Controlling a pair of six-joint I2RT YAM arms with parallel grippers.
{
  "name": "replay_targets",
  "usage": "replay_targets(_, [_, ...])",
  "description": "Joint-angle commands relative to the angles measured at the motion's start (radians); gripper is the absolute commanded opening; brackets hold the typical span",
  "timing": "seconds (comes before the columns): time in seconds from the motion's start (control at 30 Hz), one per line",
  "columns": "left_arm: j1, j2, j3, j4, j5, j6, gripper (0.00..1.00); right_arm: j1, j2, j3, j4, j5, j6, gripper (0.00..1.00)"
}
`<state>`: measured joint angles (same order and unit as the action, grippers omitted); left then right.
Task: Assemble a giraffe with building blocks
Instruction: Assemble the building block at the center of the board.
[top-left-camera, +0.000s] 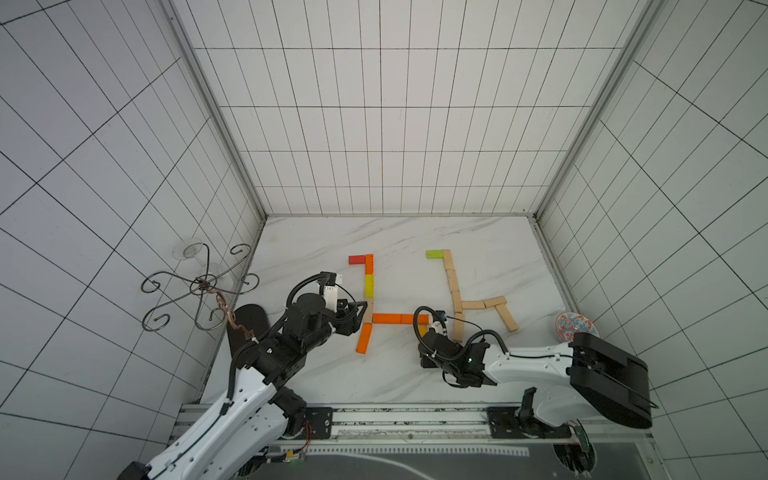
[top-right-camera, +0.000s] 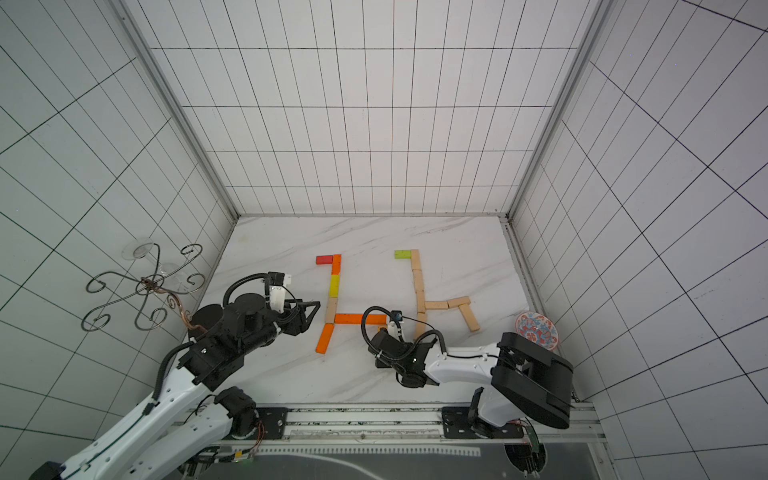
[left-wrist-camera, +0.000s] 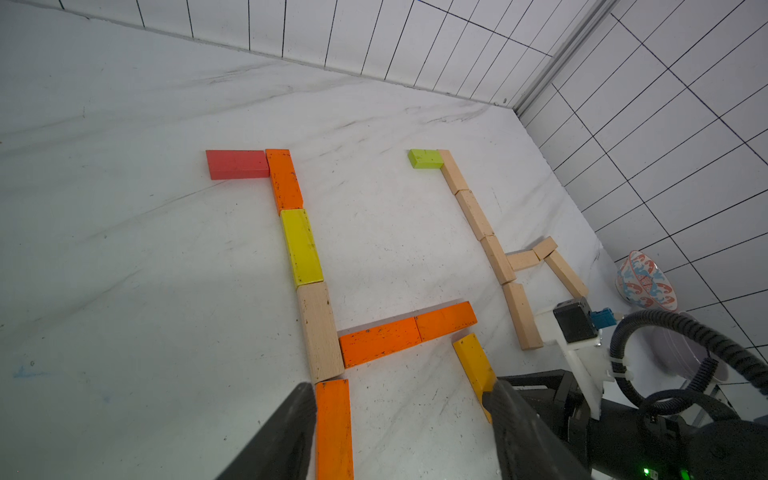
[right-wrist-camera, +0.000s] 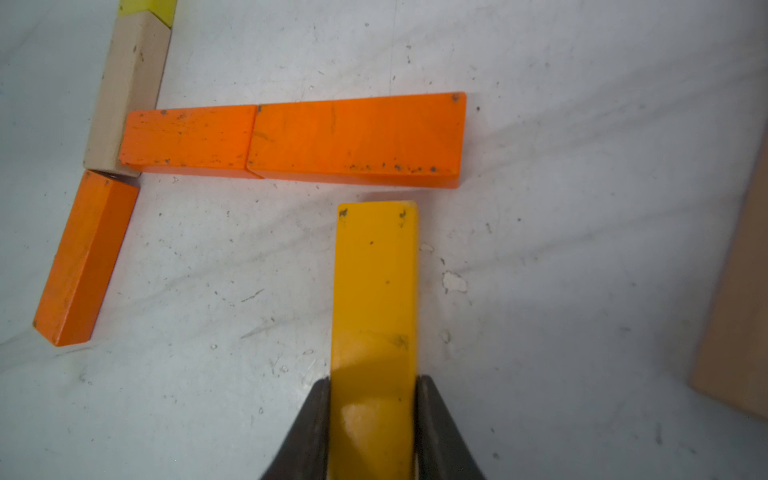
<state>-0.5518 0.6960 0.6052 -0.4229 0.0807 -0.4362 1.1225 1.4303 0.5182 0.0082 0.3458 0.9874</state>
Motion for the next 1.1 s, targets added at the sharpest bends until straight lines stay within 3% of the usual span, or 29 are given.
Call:
replay_targets(0.0, [0.007, -0.006, -0.010, 0.027, 0.010, 0.001, 0.67, -0.020, 0.065, -0.020, -0.183, -0.033, 0.025, 0.29])
replay_targets(0.37, [0.015, -0.006, -0.010, 0.030, 0.019, 0.001, 0.67, -0.029, 0.081, -0.006, -0.188, -0.031, 0.016, 0.31])
replay_targets(0.7, [0.022, -0.007, -0.014, 0.032, 0.022, 0.000, 0.67, -0.029, 0.081, 0.002, -0.194, -0.032, 0.012, 0.41])
replay_targets(1.07, [0.023, -0.011, -0.014, 0.033, 0.021, 0.001, 0.67, -0.027, 0.081, 0.020, -0.202, -0.031, -0.003, 0.44])
